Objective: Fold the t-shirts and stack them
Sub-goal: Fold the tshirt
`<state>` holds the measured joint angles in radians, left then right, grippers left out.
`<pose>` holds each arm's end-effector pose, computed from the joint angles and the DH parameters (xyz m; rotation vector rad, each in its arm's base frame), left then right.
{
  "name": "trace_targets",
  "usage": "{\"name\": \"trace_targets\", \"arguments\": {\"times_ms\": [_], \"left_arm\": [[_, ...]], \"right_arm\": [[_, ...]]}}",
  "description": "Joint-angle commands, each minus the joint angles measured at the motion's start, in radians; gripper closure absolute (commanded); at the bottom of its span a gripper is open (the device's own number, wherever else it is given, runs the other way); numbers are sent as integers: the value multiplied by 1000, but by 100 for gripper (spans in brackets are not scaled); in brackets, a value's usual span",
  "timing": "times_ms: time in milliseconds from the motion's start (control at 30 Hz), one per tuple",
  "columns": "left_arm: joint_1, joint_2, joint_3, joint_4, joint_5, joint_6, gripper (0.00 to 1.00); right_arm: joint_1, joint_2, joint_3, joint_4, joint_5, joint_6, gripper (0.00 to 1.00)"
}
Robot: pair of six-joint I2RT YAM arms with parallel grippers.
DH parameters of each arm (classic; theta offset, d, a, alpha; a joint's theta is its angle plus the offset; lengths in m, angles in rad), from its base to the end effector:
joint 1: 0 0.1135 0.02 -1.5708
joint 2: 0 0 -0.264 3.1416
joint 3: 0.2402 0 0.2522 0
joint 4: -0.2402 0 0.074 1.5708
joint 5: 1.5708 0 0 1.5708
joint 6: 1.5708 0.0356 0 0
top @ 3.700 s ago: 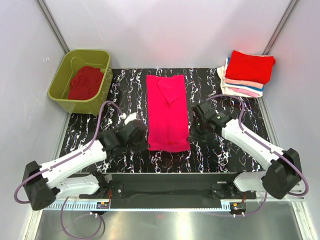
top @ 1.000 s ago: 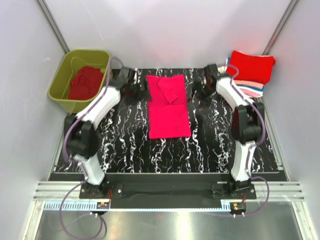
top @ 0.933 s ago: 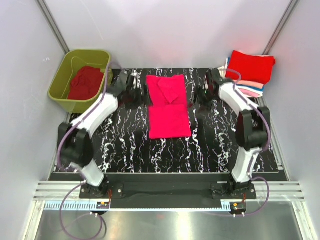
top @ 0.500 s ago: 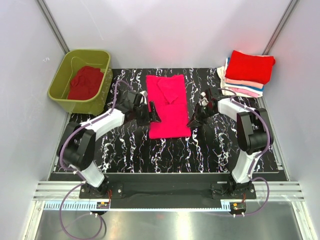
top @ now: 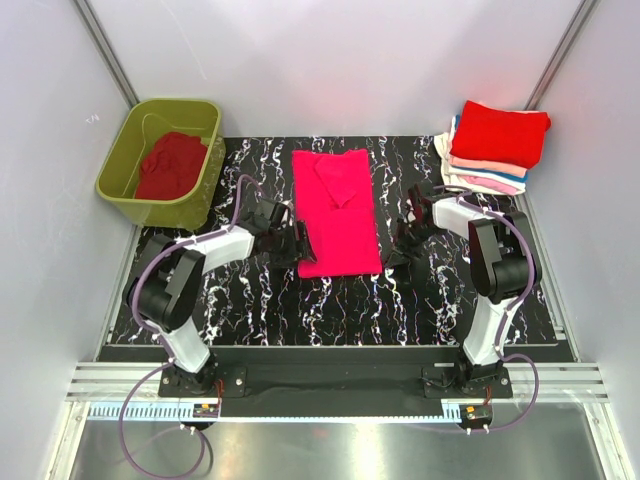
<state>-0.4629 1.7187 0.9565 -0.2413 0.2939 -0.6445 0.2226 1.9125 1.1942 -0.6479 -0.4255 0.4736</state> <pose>0.2957 -0.1591 0.1577 -0.1293 2.7104 -0.7569 0.3420 0.0925 0.1420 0.3108 2.9970 0.7172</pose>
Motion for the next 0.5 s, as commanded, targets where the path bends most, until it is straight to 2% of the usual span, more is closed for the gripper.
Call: {"name": "trace_targets", "arguments": {"times_ms": [0, 67, 100, 133, 167, 200, 267, 300, 467], "left_arm": [[-8, -48, 17, -45, -93, 57, 27], [-25, -83, 45, -114, -145, 83, 25], [-32, -96, 72, -137, -165, 91, 24], [-49, -123, 83, -159, -194, 100, 21], [-57, -137, 88, -189, -202, 106, 20], [-63, -152, 82, -197, -206, 103, 20], [-75, -201, 53, -188, -193, 79, 19], [-77, -218, 12, -173, -184, 65, 19], [-85, -297, -142, -31, -137, -68, 23]], "right_arm": [[4, -27, 4, -75, 108, -27, 100], [4, -41, 2, -82, 114, -27, 98], [4, -52, -1, -82, 108, -29, 92], [6, -81, -5, -79, 108, -29, 78], [6, -98, -7, -87, 120, -30, 50], [6, -113, -8, -90, 125, -33, 37], [4, -154, -19, -101, 132, -47, 22], [4, -162, -24, -102, 139, -53, 17], [6, -170, -61, -58, 65, -41, 15]]}}
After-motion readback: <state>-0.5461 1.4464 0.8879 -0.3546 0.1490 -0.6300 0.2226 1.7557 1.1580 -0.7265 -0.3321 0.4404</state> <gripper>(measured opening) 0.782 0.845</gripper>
